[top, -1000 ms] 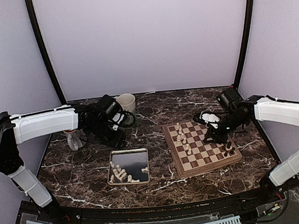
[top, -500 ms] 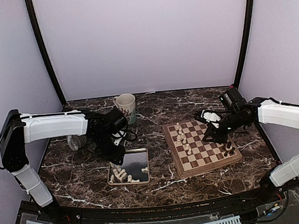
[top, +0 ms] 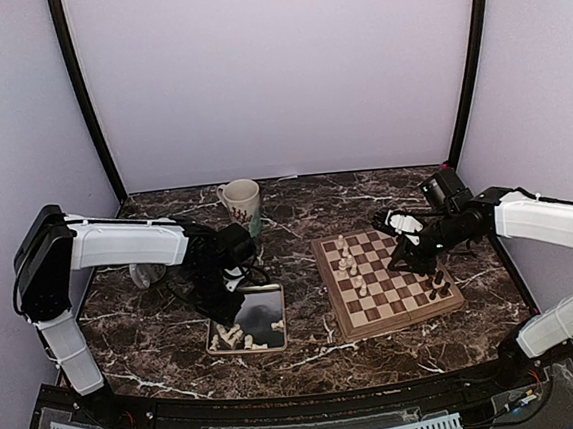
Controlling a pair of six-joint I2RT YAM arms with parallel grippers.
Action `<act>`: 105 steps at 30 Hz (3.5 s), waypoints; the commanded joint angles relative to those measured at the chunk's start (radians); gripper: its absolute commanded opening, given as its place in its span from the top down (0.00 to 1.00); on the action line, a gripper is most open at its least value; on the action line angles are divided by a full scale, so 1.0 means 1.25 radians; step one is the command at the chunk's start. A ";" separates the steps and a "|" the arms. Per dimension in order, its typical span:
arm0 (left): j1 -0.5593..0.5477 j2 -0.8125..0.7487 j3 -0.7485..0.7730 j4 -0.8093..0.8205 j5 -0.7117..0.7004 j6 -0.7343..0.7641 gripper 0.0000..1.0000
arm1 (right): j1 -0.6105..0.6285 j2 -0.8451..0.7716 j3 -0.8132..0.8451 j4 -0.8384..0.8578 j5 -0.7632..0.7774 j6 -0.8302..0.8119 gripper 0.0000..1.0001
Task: Set up the chess pieces on the board
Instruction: Pick up the rook from the storage box, then place the rook at a1.
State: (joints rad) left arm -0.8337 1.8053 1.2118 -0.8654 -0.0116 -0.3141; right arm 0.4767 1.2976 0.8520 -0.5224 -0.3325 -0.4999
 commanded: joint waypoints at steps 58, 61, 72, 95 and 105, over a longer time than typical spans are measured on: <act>-0.009 0.115 0.200 0.180 0.172 0.101 0.96 | -0.005 0.028 -0.005 -0.002 0.007 -0.005 0.71; -0.007 0.116 0.221 0.201 0.211 0.104 0.96 | -0.005 0.028 -0.004 -0.002 0.005 -0.005 0.71; -0.002 0.212 0.448 0.183 0.127 0.204 0.94 | -0.005 0.027 -0.003 -0.004 0.005 -0.007 0.70; -0.002 0.481 0.799 0.220 0.067 0.255 0.91 | -0.005 0.025 -0.006 -0.002 0.023 -0.010 0.70; -0.003 0.518 0.823 0.219 0.075 0.256 0.91 | -0.005 0.035 -0.005 -0.002 0.025 -0.011 0.70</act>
State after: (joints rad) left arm -0.8379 2.4493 2.2101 -0.5957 0.0677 -0.0067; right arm 0.4767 1.3308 0.8513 -0.5278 -0.3103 -0.5041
